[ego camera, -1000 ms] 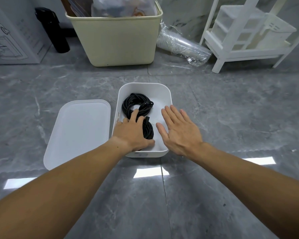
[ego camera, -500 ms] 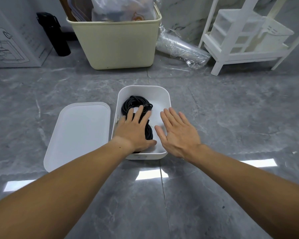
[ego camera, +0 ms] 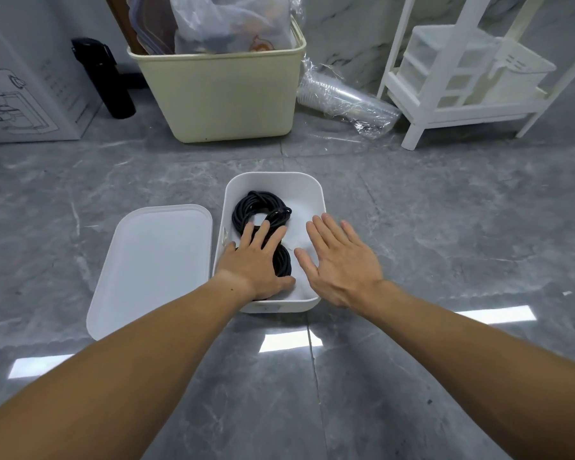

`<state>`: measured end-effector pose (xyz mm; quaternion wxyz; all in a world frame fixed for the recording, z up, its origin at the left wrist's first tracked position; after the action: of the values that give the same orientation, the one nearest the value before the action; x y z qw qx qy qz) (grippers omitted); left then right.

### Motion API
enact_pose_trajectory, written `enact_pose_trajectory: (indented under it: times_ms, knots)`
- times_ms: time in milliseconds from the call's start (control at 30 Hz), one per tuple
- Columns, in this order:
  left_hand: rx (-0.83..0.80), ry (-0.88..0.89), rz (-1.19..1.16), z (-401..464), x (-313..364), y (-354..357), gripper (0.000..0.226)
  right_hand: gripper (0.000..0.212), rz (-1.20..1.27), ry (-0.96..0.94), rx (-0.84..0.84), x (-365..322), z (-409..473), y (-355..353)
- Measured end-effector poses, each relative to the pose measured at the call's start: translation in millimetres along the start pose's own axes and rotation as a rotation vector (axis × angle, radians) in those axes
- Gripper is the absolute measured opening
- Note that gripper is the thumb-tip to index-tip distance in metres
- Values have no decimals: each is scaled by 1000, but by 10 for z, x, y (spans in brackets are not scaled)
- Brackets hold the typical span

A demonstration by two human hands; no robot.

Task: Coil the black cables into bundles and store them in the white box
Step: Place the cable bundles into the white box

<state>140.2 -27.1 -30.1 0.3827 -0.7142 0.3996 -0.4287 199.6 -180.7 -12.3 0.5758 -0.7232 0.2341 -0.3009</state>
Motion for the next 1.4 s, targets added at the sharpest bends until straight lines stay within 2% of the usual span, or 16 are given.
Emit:
enact_pose_trajectory:
  times_ms: [233, 433, 767, 1100, 1400]
  knots:
    - [11, -12, -25, -26, 15, -45, 108, 68, -43, -27, -24, 2, 4, -54]
    - [156, 69, -65, -146, -13, -57, 90, 69, -61, -29, 5, -1, -10, -132]
    - [267, -16, -89, -537, -422, -501, 82, 68, -27, -88, 124, -386, 66, -588]
    - [339, -145, -41, -1267, -1099, -788, 77, 70, -83, -255, 276, -1191, 85, -968]
    - [411, -303, -118, -2060, -1789, -851, 79, 67, -75, -424, 286, -2037, 11, -1116]
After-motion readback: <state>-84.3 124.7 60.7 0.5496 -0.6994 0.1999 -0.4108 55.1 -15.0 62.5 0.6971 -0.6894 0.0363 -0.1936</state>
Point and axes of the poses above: each hand's wrist, its own z-axis towards the middle knuckle, its own y-axis out of the palm, x = y × z, the point moved 2 cm from there along z, towards the middle knuckle, and after that the axes turned 12 degrees about -z, right-handed, at the moved point
